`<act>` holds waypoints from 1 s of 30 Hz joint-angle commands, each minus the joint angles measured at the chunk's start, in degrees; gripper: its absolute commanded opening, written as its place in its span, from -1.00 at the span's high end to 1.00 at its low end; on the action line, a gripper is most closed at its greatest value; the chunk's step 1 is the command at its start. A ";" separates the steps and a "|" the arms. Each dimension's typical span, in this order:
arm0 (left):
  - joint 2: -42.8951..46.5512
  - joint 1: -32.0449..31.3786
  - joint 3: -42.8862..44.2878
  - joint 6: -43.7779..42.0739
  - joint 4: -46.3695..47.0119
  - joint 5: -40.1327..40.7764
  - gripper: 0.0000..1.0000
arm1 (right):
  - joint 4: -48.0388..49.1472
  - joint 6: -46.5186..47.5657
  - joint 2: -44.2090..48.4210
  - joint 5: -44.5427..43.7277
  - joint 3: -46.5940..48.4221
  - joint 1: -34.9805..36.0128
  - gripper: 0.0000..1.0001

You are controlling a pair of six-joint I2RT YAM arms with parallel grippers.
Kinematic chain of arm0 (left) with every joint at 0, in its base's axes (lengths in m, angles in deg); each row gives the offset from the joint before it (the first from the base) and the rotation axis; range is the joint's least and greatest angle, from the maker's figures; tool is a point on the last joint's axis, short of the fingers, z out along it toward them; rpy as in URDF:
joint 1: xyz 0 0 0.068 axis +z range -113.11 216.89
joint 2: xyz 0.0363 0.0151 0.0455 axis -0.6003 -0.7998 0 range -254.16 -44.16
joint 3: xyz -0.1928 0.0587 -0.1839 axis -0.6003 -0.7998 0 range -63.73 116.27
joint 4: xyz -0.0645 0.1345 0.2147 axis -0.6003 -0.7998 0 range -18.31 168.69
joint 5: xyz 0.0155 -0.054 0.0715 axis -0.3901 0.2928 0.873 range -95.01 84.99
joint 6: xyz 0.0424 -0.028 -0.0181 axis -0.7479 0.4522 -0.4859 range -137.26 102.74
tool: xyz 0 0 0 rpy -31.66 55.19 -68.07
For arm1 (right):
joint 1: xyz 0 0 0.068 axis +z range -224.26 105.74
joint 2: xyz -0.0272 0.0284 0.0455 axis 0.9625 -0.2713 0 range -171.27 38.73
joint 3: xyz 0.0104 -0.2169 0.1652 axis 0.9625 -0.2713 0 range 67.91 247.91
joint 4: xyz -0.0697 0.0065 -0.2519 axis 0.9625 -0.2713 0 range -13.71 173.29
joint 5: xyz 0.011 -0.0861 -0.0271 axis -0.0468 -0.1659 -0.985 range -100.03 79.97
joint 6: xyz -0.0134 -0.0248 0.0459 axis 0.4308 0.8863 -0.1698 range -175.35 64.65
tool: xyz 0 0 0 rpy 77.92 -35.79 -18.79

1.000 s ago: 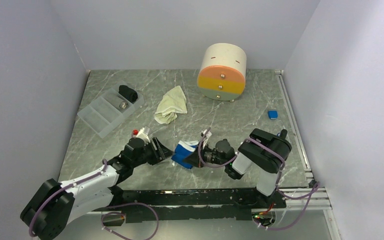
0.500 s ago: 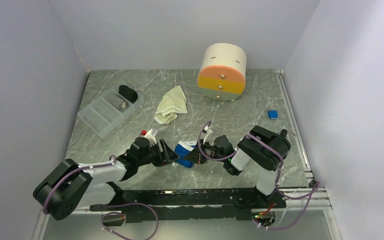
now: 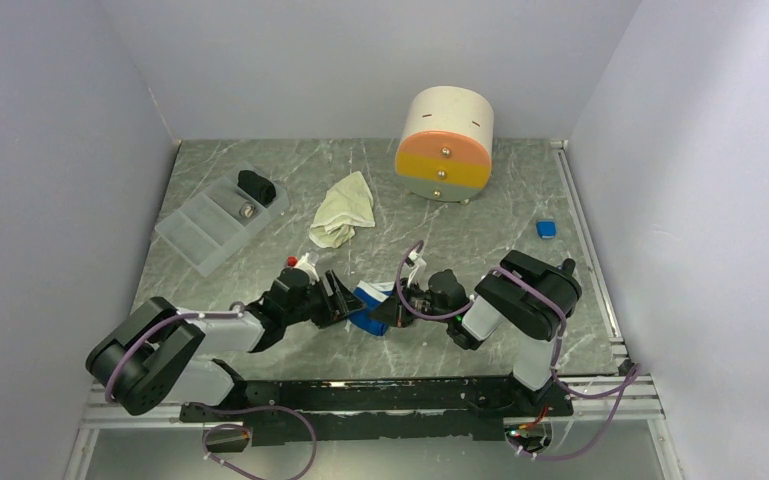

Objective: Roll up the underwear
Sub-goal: Roll the underwear to the center of the board.

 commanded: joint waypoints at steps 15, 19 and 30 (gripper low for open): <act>-6.49 -4.19 7.84 -9.22 -17.98 6.63 0.10 | -26.75 18.76 17.71 -4.62 1.53 0.20 0.05; -6.35 -4.52 8.78 -9.82 -19.77 6.86 0.13 | -38.30 30.68 28.01 -10.23 3.30 0.83 0.01; -7.66 -4.99 10.04 -9.53 -20.12 6.07 0.18 | -43.67 58.65 33.79 -22.58 5.32 16.37 0.00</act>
